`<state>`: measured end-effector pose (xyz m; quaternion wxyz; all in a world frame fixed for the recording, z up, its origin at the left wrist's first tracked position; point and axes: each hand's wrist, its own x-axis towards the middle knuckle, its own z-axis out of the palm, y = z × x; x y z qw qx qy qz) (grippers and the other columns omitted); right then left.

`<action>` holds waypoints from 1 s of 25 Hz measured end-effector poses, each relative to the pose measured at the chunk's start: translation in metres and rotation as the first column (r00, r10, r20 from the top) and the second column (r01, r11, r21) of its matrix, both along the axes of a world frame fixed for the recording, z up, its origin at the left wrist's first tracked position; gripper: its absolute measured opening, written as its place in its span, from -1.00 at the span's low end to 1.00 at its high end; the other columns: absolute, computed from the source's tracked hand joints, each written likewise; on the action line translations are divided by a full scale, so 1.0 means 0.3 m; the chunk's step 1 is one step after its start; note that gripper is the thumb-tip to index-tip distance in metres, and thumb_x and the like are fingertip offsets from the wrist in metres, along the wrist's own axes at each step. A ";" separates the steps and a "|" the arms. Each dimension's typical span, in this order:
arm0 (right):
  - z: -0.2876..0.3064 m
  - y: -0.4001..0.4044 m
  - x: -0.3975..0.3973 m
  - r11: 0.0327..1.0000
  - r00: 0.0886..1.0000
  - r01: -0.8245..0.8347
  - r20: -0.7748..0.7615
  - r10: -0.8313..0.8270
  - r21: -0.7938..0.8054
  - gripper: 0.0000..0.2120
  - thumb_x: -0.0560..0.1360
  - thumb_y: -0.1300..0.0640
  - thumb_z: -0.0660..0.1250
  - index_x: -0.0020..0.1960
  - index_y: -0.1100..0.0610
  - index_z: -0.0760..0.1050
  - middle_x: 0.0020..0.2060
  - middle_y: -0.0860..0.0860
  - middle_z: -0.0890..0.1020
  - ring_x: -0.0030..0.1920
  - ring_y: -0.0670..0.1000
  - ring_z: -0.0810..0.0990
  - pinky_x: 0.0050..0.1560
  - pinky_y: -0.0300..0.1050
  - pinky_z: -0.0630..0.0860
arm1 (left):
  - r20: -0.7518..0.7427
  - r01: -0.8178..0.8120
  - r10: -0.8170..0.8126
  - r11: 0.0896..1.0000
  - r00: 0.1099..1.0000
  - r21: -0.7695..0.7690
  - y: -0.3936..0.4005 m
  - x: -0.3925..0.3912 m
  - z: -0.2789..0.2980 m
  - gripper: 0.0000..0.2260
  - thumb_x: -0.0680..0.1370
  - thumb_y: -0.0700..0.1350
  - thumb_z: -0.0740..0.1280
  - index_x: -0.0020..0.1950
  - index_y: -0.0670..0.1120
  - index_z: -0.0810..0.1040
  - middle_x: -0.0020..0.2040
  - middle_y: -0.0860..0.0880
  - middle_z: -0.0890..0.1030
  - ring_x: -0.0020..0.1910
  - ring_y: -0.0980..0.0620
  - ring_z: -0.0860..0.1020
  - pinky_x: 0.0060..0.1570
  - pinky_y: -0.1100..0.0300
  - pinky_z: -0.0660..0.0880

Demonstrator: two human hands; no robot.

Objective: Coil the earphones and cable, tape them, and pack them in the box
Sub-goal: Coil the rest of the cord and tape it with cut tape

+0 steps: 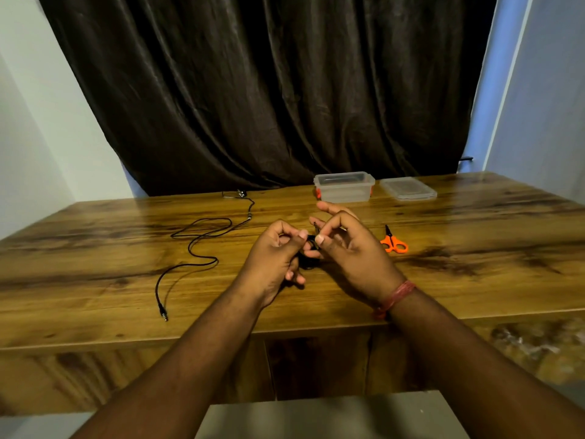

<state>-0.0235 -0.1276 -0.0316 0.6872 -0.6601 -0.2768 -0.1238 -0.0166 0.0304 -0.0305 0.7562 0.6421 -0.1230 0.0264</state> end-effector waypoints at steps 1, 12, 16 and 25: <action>-0.002 0.001 0.000 1.000 1.000 0.014 0.013 -0.013 -0.027 -0.92 0.56 0.39 0.29 -0.08 0.26 0.44 0.43 0.00 0.35 0.37 -0.07 0.47 0.04 -0.19 0.60 | 0.015 0.006 -0.006 1.000 1.000 0.010 -0.001 0.001 -0.002 -0.89 0.62 -0.15 0.29 -0.06 -0.11 0.39 -0.32 -0.07 0.59 -0.68 0.13 0.28 -0.62 0.22 0.45; -0.027 -0.007 0.034 0.979 0.989 0.143 -0.011 -0.146 -0.146 -0.94 0.59 0.26 0.30 -0.06 0.17 0.46 0.17 -0.07 0.56 -0.08 -0.01 0.71 0.04 0.02 0.63 | 0.001 -0.011 0.011 1.000 1.000 -0.002 -0.003 -0.003 0.001 -0.89 0.62 -0.17 0.29 -0.04 -0.13 0.37 0.05 -0.46 0.54 -0.67 0.14 0.27 -0.58 0.17 0.52; -0.024 -0.004 0.028 0.964 0.983 0.183 0.033 -0.180 -0.194 -0.92 0.59 0.25 0.30 -0.07 0.11 0.46 0.13 -0.06 0.59 -0.03 -0.06 0.69 0.07 0.02 0.63 | -0.015 -0.020 0.020 1.000 1.000 -0.014 -0.002 -0.004 0.001 -0.89 0.61 -0.17 0.31 -0.02 -0.15 0.39 -0.02 -0.31 0.59 -0.66 0.14 0.29 -0.56 0.15 0.54; -0.015 -0.006 0.021 0.976 0.987 0.159 -0.002 -0.161 -0.147 -0.95 0.60 0.27 0.27 -0.03 0.16 0.45 0.16 -0.04 0.58 0.01 -0.12 0.67 0.07 -0.10 0.61 | -0.016 0.013 -0.013 1.000 1.000 -0.001 -0.008 -0.009 0.004 -0.89 0.60 -0.18 0.32 -0.05 -0.16 0.41 -0.20 -0.11 0.62 -0.65 0.14 0.30 -0.56 0.15 0.53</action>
